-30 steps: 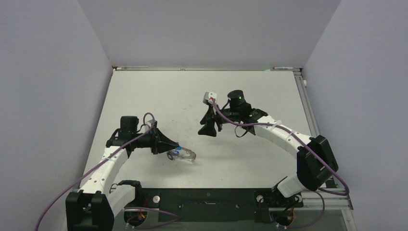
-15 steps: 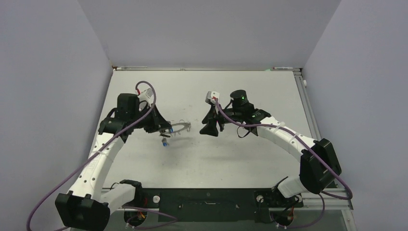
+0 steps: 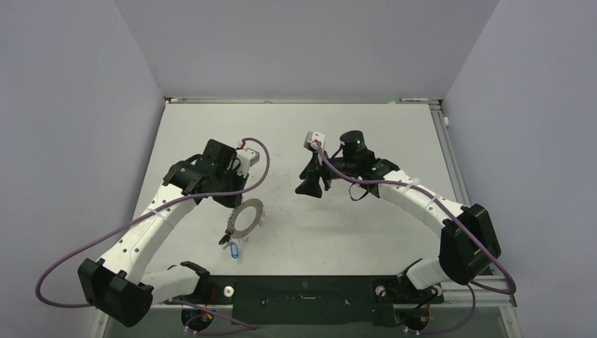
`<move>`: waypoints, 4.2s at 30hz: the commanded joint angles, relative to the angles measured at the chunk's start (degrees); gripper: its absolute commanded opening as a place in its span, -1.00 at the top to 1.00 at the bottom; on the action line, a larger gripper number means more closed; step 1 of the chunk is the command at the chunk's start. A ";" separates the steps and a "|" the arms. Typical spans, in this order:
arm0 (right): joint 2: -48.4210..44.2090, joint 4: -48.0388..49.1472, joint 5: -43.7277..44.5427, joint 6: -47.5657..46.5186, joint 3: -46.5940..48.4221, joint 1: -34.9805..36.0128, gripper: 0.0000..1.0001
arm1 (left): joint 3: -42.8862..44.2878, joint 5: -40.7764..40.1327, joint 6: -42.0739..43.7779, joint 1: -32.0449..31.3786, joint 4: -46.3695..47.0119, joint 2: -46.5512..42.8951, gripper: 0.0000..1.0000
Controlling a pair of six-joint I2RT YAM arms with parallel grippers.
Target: Remove the keys from the keyring
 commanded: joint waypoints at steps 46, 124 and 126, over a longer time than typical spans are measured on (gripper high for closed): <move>1.64 12.54 -7.27 8.37 6.18 0.47 -0.18 | -5.88 -13.38 57.17 -21.55 24.80 -22.08 1.00; 6.21 27.30 -18.38 21.38 11.89 13.50 0.43 | -10.36 1.81 68.51 -21.47 25.55 -29.80 1.00; 6.46 29.15 -18.81 22.83 11.61 13.48 0.45 | -10.34 1.87 68.42 -21.48 25.74 -29.81 1.00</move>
